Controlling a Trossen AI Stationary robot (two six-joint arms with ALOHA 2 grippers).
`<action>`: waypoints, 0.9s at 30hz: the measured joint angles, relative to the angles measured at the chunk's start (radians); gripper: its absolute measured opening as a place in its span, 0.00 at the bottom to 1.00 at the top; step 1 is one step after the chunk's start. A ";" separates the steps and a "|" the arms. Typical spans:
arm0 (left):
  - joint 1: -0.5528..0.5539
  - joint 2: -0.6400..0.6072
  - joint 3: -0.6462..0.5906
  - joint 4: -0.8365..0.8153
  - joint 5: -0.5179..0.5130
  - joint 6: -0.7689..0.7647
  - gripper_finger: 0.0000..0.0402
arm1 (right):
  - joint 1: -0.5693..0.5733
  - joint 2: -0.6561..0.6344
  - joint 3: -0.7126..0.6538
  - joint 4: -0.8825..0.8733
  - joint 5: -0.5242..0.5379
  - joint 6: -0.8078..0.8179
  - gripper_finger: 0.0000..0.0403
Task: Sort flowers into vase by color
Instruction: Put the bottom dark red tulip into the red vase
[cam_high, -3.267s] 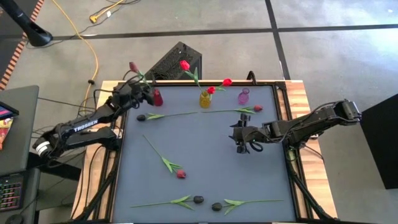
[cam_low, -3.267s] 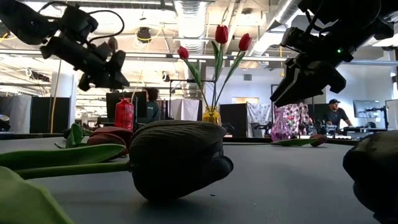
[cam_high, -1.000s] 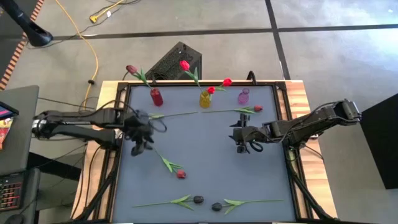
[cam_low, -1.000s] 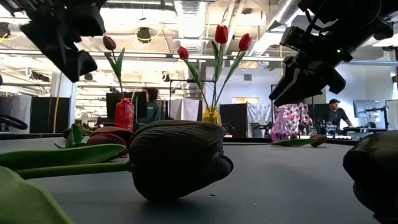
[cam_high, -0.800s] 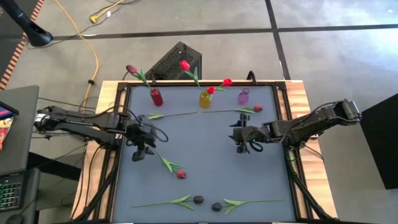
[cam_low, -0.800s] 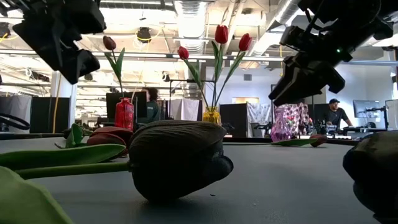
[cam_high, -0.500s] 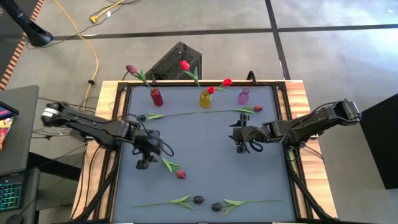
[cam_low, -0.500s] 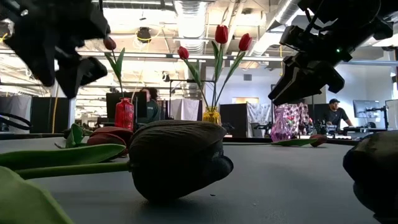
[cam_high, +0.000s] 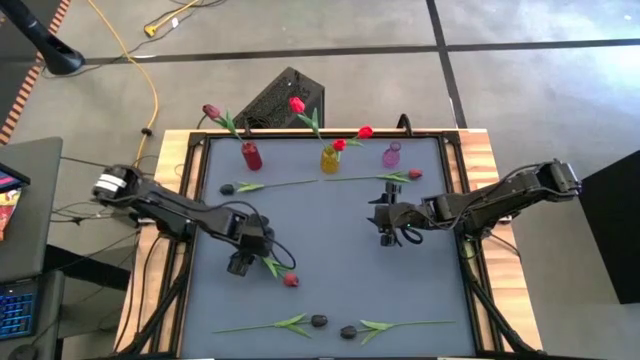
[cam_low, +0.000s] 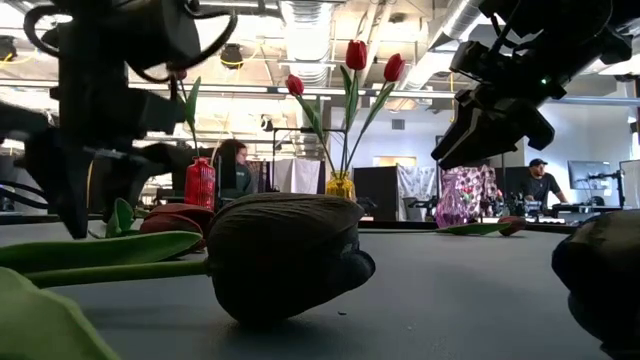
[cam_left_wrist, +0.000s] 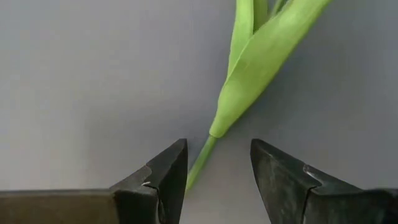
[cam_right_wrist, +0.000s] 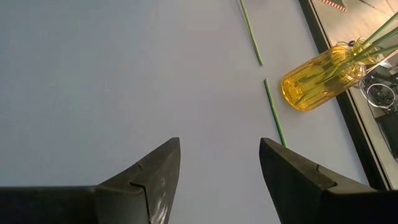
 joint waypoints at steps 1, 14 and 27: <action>0.000 0.010 0.000 0.000 0.000 0.010 0.41 | 0.000 0.000 0.000 0.000 0.000 0.000 0.61; 0.000 0.050 0.003 0.003 -0.007 0.067 0.21 | 0.000 0.000 0.000 0.014 0.000 -0.009 0.61; 0.001 0.055 0.152 -0.008 0.010 0.102 0.00 | 0.000 0.000 0.000 0.015 0.000 -0.008 0.61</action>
